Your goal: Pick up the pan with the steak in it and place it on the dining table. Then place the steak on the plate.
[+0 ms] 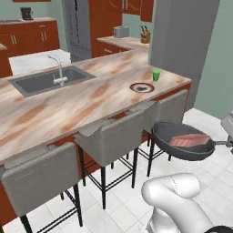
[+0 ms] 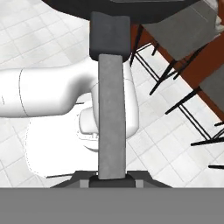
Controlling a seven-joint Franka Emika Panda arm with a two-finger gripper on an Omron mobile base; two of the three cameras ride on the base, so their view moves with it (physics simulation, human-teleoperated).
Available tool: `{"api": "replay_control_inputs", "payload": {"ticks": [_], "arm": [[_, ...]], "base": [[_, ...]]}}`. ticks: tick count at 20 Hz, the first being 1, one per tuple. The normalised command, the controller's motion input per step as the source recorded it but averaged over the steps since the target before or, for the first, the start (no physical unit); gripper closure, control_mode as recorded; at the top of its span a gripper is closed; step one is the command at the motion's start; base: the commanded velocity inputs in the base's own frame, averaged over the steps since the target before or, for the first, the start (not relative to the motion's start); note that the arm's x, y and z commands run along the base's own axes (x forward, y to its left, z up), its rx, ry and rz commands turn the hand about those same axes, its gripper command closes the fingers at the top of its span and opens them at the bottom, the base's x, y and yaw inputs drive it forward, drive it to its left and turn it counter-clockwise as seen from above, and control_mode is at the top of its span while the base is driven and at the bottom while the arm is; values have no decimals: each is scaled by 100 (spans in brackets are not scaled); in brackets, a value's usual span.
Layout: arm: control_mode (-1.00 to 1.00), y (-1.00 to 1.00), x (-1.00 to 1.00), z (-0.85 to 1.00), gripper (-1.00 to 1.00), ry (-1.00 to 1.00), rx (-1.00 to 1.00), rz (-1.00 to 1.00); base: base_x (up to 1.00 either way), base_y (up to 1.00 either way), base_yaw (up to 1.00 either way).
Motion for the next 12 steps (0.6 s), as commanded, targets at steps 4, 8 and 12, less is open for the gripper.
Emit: {"api": "replay_control_inputs", "payload": {"ticks": [4, 8, 12], "arm": [[100, 0, 0, 0, 100, 0, 0, 0], [100, 0, 0, 0, 100, 0, 0, 0], [100, 0, 0, 0, 100, 0, 0, 0]], "base": [[-3, 0, 50], [-5, 0, 50], [-6, 0, 50]]}}
